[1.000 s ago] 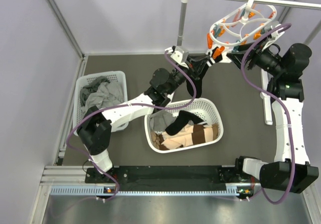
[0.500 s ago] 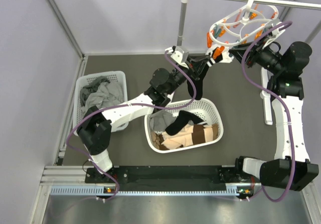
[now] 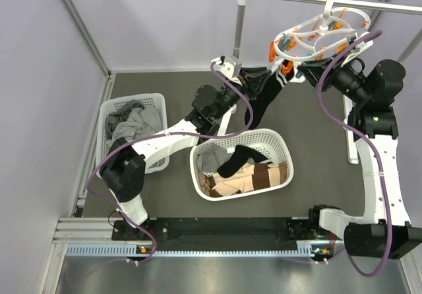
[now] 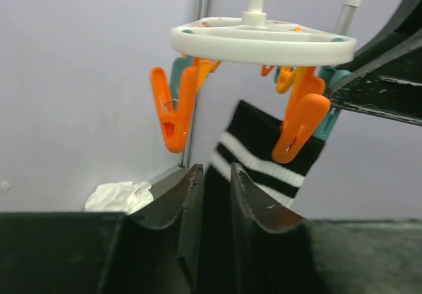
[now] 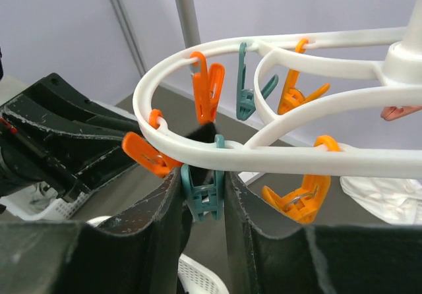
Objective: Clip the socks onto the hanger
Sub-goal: Open the clamp at the hanger, then pick up the sock from the bin.
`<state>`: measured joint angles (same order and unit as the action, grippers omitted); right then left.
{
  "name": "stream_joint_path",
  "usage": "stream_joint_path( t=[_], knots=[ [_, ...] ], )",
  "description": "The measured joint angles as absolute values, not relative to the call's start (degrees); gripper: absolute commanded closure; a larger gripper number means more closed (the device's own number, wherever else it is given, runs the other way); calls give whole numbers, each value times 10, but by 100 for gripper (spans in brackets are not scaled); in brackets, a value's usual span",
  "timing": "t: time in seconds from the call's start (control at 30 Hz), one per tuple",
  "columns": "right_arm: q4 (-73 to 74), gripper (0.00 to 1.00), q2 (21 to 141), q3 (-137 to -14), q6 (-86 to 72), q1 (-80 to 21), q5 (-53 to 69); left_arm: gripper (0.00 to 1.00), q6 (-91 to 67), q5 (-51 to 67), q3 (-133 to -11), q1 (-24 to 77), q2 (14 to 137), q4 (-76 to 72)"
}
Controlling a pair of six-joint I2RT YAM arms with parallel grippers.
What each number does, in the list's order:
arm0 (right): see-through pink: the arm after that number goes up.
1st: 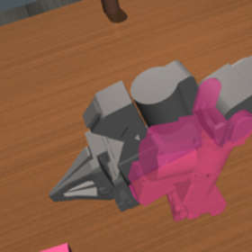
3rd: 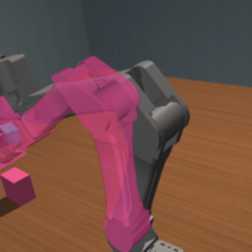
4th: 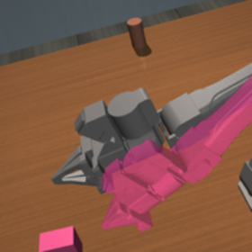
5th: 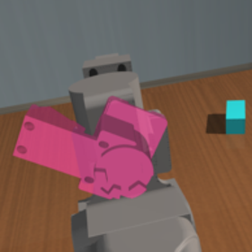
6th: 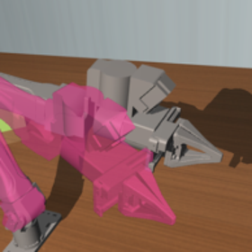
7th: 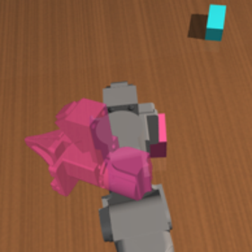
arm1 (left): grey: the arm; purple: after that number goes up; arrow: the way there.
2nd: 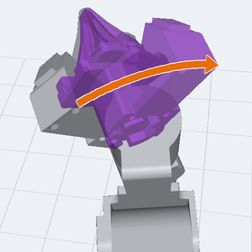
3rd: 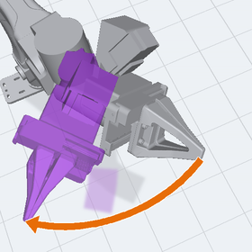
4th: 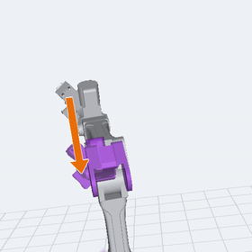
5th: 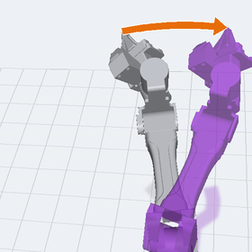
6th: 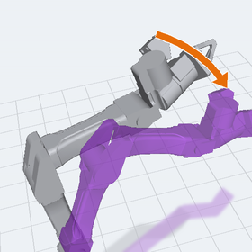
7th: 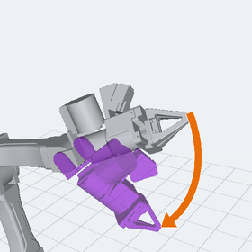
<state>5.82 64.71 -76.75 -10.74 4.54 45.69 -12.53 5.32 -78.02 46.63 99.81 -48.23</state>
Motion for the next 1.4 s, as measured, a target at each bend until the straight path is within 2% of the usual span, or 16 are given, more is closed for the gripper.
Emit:
stream_joint_path(
  t=[0.07,0.3,0.57,0.83,1.07,1.4],
  knots=[
    [61,95,634,-759,-116,41,436,57,-122,56,-776,461,997,-482],
    [70,97,605,-736,-140,24,375,37,-98,65,-705,453,952,-443],
    [80,98,592,-735,-158,12,338,27,-45,110,-654,461,870,-314],
    [89,98,592,-735,-172,-11,312,27,22,109,-629,518,871,-146],
    [90,99,591,-730,-177,-12,303,29,69,77,-685,554,990,-5],
    [89,99,591,-726,-178,-14,300,44,128,44,-796,595,1111,85]
  ],
)
